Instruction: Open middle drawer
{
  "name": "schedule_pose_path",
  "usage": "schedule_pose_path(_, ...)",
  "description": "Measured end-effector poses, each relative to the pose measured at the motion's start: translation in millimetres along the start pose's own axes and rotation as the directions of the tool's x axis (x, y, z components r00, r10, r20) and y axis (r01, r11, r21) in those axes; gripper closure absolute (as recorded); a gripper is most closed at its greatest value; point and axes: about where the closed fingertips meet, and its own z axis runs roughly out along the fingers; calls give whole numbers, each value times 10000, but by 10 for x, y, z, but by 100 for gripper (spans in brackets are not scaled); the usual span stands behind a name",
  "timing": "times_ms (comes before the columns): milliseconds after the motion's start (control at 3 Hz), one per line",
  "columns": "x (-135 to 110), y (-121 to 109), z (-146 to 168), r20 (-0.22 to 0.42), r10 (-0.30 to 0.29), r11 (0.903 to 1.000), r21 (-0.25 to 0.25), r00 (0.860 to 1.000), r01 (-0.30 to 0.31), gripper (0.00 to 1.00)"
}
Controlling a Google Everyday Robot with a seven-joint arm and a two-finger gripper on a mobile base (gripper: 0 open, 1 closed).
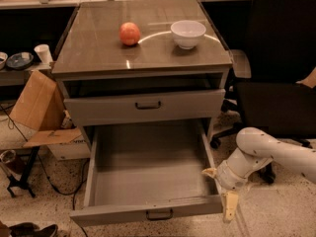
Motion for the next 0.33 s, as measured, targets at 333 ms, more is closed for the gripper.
schedule_pose_path(333,0,0,0,0,0,10000,0,10000,0,0)
